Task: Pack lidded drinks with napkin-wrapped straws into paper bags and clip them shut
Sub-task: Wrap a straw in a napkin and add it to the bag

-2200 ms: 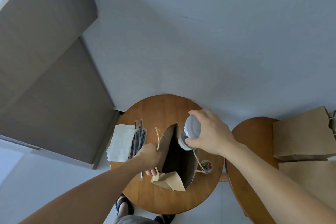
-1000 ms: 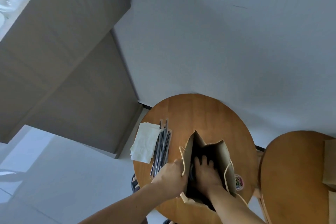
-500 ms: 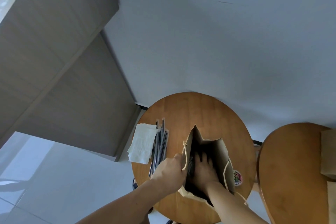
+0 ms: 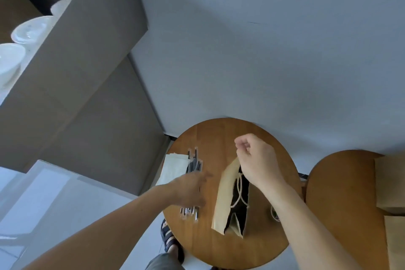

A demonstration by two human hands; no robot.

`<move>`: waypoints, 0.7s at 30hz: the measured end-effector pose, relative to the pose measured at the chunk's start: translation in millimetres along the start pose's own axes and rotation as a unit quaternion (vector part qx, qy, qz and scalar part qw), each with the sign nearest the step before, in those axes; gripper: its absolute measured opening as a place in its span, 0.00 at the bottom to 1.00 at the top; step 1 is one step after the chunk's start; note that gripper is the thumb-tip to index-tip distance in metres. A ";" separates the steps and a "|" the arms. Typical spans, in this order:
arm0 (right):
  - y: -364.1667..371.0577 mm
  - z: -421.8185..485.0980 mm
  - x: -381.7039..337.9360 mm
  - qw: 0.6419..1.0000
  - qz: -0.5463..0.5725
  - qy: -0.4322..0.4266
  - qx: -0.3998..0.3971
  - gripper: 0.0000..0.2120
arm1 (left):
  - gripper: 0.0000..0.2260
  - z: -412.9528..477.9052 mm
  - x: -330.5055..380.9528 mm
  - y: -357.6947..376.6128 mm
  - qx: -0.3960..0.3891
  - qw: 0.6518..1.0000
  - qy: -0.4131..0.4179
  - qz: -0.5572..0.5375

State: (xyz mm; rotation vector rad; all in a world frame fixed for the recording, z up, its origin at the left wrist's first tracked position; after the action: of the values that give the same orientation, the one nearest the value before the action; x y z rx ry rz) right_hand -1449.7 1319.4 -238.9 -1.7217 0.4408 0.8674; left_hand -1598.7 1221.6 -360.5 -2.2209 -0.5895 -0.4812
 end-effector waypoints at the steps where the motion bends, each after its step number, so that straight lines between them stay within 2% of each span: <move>1: 6.2 4.4 -7.1 1.000 0.008 -0.002 -0.007 0.11 | 0.31 -1.4 -11.2 -13.3 0.038 0.999 -0.017 -0.011; 4: 44.1 18.3 -26.0 0.999 0.001 -0.003 -0.052 0.13 | 0.23 -5.7 -56.1 -52.1 0.153 0.983 -0.088 -0.040; 6: 81.2 28.8 -32.3 0.996 0.001 0.012 -0.092 0.10 | 0.21 -2.9 -85.3 -68.7 0.177 0.975 -0.123 -0.053; 7: 101.7 34.7 -31.9 0.994 0.005 0.028 -0.109 0.10 | 0.21 -0.4 -98.9 -73.8 0.175 0.973 -0.137 -0.065; 9: 144.3 44.2 -23.0 0.987 0.007 0.070 -0.146 0.17 | 0.19 5.1 -121.6 -79.4 0.164 0.970 -0.155 -0.092; 12: 206.6 48.6 3.7 0.971 0.008 0.139 -0.194 0.12 | 0.18 11.7 -150.2 -78.1 0.155 0.963 -0.180 -0.128; 16: 267.0 46.2 43.8 0.956 -0.001 0.210 -0.204 0.18 | 0.16 25.8 -185.4 -62.0 0.140 0.951 -0.213 -0.178; 21: 314.8 52.3 88.5 0.947 -0.040 0.258 -0.189 0.20 | 0.14 47.9 -218.8 -48.4 0.132 0.937 -0.243 -0.213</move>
State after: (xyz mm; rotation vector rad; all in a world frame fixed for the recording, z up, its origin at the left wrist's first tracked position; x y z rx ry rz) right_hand -1620.4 1277.3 -519.6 -2.3174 0.5693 0.4479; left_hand -1797.8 1230.4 -473.6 -1.9471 -1.3319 -0.0416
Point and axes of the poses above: each hand's wrist, its own z-axis towards the middle knuckle, its own y-axis out of the palm, x = y × z, the point moved 8 cm from there along z, towards the middle knuckle, and after that the axes turned 3 degrees about z, right-handed, at the moved point
